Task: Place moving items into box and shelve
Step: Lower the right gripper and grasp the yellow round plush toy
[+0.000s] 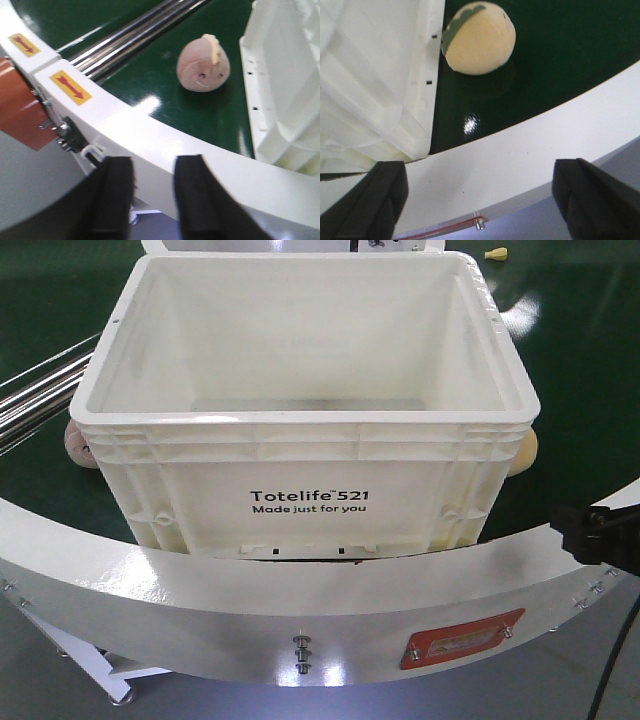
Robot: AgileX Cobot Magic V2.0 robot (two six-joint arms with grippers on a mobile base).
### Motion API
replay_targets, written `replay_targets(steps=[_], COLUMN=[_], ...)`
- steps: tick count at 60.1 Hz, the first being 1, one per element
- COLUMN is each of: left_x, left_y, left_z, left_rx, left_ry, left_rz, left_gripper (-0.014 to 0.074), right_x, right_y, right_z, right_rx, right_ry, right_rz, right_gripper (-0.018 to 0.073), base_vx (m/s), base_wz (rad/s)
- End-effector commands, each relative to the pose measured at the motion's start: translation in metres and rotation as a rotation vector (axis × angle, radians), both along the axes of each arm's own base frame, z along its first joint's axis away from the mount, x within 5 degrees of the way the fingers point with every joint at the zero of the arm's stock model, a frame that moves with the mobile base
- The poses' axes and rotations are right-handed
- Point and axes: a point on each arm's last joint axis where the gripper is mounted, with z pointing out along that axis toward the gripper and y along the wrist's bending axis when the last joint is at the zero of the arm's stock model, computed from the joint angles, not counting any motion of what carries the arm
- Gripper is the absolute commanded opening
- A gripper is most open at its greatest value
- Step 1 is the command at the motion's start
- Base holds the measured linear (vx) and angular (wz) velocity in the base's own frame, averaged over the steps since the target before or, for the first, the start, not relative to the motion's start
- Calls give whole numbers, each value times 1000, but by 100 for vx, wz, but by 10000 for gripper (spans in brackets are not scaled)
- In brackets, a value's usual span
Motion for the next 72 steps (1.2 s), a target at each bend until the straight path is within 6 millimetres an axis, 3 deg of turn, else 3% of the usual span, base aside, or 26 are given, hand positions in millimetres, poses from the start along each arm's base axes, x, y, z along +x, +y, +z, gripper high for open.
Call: replay_targets(steps=[1, 6, 12, 24, 36, 56, 72], left_x=[5, 5, 5, 5, 5, 5, 6], left_y=[-5, -10, -13, -20, -22, -22, -22], left_z=[14, 14, 14, 14, 15, 15, 16], left_rx=[6, 15, 14, 12, 16, 15, 15], left_ry=[-81, -79, -76, -85, -91, -100, -104], left_rz=[-70, -123, -164, -239, -259, -259, -260], left_gripper=[546, 631, 673, 645, 584, 524, 522], right_x=[14, 25, 40, 80, 128, 196, 222], right_y=[-1, -9, -21, -39, -41, -43, -39], right_z=[14, 14, 17, 22, 18, -12, -46], right_rx=[5, 18, 26, 105, 177, 249, 329], right_ry=[-94, -58, -11, 81, 99, 122, 186], right_rz=[-25, -86, -153, -170, -62, 41, 80], right_gripper=[679, 677, 677, 673, 670, 659, 639], base_vx=[0, 0, 0, 0, 0, 0, 0], base_wz=[0, 0, 0, 0, 0, 0, 0])
